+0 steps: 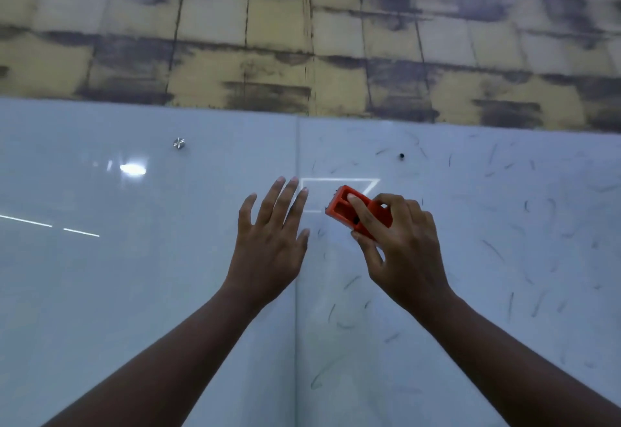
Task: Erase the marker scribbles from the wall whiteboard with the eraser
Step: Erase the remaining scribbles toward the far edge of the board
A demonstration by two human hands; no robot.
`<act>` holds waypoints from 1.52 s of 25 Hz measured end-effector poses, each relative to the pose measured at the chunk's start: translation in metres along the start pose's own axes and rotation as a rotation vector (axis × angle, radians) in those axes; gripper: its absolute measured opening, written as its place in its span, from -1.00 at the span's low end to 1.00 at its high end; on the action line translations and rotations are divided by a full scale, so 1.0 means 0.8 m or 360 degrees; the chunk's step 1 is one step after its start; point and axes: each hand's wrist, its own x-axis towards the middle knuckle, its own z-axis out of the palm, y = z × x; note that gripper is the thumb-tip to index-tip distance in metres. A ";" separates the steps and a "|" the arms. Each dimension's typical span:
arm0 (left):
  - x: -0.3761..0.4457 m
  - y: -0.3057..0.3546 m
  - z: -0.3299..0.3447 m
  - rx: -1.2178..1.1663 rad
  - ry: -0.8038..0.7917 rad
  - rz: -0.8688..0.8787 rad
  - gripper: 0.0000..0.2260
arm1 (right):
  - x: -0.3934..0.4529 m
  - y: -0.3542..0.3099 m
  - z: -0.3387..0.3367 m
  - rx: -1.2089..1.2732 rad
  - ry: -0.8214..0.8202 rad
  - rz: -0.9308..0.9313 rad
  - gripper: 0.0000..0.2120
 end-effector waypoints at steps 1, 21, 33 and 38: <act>0.014 0.001 0.001 0.0008 0.0032 -0.0012 -0.46 | 0.013 0.011 0.004 0.0002 0.0031 -0.0004 -0.44; 0.104 -0.018 0.061 -0.0063 0.0053 -0.0152 -0.41 | 0.139 0.193 0.062 0.0059 0.0234 0.0097 -0.45; 0.100 -0.021 0.069 0.0005 0.0064 -0.0137 -0.43 | 0.178 0.087 0.124 0.0169 0.0185 0.0188 -0.49; 0.100 -0.026 0.068 -0.0124 0.0043 -0.0283 -0.42 | 0.173 0.030 0.129 0.0194 0.0110 -0.0130 -0.49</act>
